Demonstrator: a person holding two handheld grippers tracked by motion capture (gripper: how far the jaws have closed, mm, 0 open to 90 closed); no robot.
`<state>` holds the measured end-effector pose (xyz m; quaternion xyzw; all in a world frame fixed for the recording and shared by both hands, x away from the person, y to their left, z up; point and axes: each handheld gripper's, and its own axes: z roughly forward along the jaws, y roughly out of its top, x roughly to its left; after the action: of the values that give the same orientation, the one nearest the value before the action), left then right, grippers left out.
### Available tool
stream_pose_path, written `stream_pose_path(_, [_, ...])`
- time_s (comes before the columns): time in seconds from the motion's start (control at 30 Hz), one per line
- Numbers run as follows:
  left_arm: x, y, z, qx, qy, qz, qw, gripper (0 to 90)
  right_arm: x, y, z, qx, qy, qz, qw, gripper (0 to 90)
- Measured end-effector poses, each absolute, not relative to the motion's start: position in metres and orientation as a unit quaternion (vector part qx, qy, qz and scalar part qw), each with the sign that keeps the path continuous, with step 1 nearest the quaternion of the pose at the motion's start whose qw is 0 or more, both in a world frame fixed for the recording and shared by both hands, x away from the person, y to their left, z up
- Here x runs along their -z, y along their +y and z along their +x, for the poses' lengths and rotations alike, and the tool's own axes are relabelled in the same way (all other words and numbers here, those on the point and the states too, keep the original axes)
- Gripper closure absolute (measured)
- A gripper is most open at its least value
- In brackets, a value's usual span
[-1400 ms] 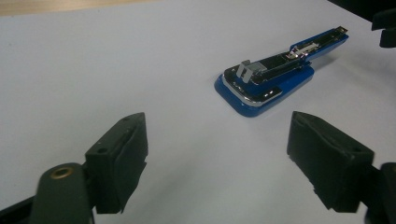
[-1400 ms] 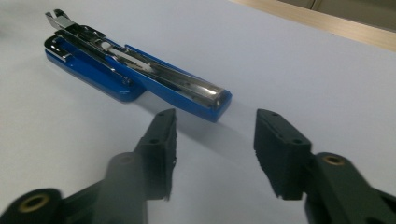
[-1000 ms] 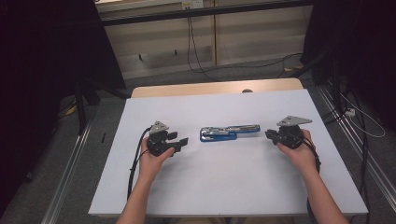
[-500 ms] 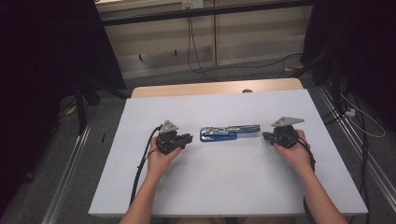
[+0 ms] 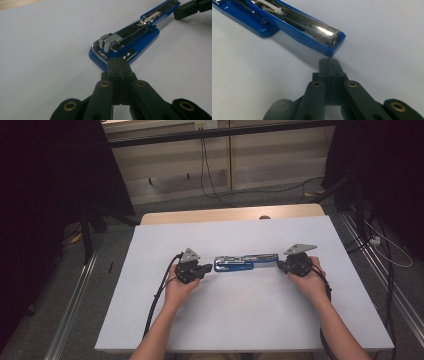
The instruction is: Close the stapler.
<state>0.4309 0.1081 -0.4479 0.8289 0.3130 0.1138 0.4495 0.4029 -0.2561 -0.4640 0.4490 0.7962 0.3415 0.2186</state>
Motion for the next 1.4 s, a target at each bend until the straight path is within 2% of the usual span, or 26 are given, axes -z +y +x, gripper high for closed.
stream_pose_path(0.37, [0.456,0.094,0.437,-0.106,0.323,0.825,0.451,90.0,0.464,-0.254,0.405,-0.339,0.798,0.447,0.218,90.0])
stream_pose_path(1.4, [0.463,0.09,0.437,-0.112,0.322,0.828,0.446,90.0,0.46,-0.249,0.407,-0.358,0.797,0.434,0.22,90.0])
